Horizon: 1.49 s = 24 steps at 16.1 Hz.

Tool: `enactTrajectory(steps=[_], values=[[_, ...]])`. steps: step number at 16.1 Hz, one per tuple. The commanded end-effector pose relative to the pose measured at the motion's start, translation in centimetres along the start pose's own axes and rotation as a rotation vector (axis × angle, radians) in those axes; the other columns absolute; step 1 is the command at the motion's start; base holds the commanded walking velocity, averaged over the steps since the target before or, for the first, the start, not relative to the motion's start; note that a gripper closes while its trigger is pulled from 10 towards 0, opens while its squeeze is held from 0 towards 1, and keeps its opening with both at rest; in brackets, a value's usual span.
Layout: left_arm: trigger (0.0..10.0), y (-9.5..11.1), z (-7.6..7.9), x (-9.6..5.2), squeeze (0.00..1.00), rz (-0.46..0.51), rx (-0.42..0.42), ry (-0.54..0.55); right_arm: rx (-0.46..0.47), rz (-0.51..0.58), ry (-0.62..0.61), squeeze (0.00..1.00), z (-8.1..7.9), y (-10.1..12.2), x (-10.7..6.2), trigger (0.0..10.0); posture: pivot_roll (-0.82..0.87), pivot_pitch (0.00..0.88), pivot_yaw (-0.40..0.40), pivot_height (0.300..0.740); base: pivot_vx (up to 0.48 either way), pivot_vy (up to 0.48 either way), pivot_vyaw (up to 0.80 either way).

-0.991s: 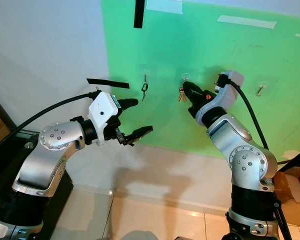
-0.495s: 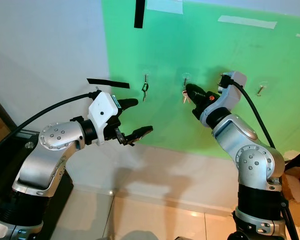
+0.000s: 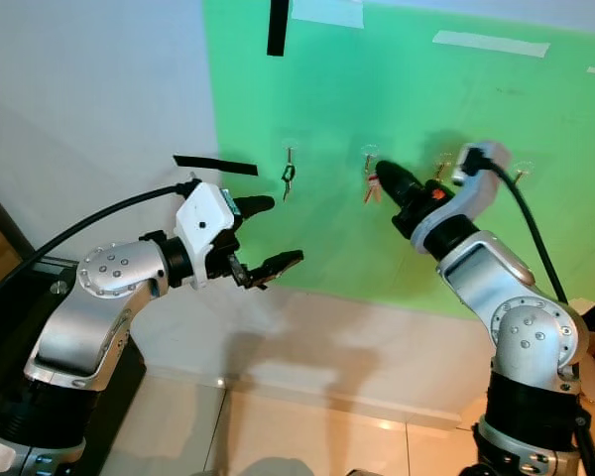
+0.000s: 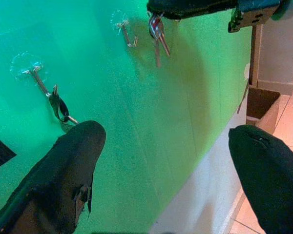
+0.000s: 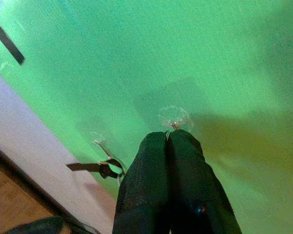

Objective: Hang keys on a hook

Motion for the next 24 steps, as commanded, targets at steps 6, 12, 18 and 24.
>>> enactTrajectory(steps=[6, 12, 18, 24], values=[[10.0, 0.1, 0.2, 0.1, 0.0, 0.0, -0.001, -0.014, 0.211, 0.072, 0.235, 0.0, -4.8, 2.2, -0.3, 10.0, -0.02, 0.0, -0.053, 0.74, 0.0, 0.0, 0.0], [10.0, 0.1, 0.3, 0.1, 0.0, -0.001, -0.003, -0.012, 0.188, 0.059, 0.467, 0.0, -9.1, 2.7, -1.9, 10.0, -0.02, 0.0, -0.053, 0.74, 0.0, 0.0, 0.0], [10.0, 0.1, 0.5, 0.0, 0.0, 0.0, -0.006, -0.02, 0.083, 0.028, 0.558, 0.0, -11.2, 2.0, -3.1, 10.0, -0.02, 0.0, -0.054, 0.74, 0.0, 0.0, 0.0], [10.0, 0.0, 0.7, 0.0, 0.0, 0.0, -0.005, -0.03, -0.125, -0.015, 0.36, 0.0, -8.5, 0.6, -1.6, 10.0, -0.02, 0.0, -0.051, 0.74, 0.0, 0.0, 0.0]])
Point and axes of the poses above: a point about 5 cm out from each wrist's last joint towards the gripper, its own x axis pointing out of the wrist towards the gripper, its own y axis along the axis of the wrist's last joint, z = x × y, the point moved 6 cm from there along x, pointing out of the wrist towards the gripper, and after that the axes turned 9 degrees about x, right-handed, at the moved point
